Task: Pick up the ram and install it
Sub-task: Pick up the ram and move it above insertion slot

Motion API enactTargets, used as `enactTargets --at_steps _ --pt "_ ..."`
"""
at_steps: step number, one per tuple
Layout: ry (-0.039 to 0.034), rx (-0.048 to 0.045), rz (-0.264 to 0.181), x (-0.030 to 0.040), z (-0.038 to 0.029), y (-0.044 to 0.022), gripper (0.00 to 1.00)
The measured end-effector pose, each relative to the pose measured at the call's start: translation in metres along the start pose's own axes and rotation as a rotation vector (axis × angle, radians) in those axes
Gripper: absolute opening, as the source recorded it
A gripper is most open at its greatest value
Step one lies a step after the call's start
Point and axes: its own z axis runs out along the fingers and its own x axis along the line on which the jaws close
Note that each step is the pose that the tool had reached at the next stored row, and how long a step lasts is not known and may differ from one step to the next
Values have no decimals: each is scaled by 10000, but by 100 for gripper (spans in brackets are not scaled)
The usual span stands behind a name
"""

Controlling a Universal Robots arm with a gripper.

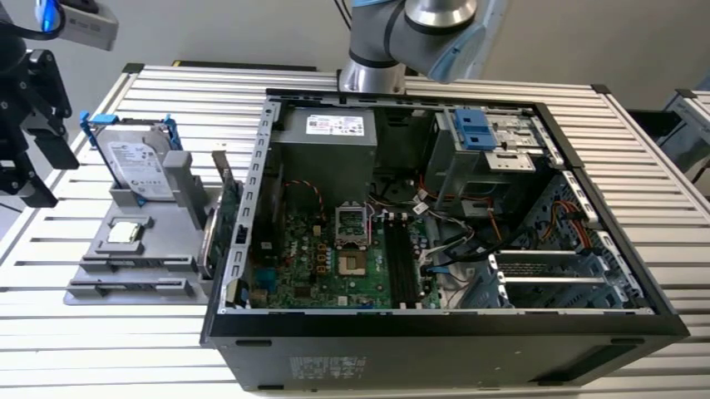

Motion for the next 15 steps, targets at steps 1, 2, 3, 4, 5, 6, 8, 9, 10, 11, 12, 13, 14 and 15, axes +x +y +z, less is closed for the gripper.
enactTargets --at_steps 1,2,3,4,5,6,8,9,10,11,12,13,14,15 --pt "0 0 -1 0 1 0 100" --pt "-2 2 -1 0 3 0 100" --pt "-2 2 -1 0 4 0 100" --pt "-2 2 -1 0 4 0 100" --pt "-2 2 -1 0 4 0 100" --pt "-2 2 -2 0 4 0 100" --pt "-5 6 -1 0 12 -1 100" --pt "-3 3 -2 0 14 -1 100" --pt "-2 3 -2 0 17 -1 100" --pt "-3 3 -1 0 22 -1 100" --pt "-2 2 -1 0 26 -1 100" --pt "-2 2 -2 0 31 -1 100" --pt "-2 3 -1 0 37 -1 100" --pt "-3 3 -1 0 43 -2 100"
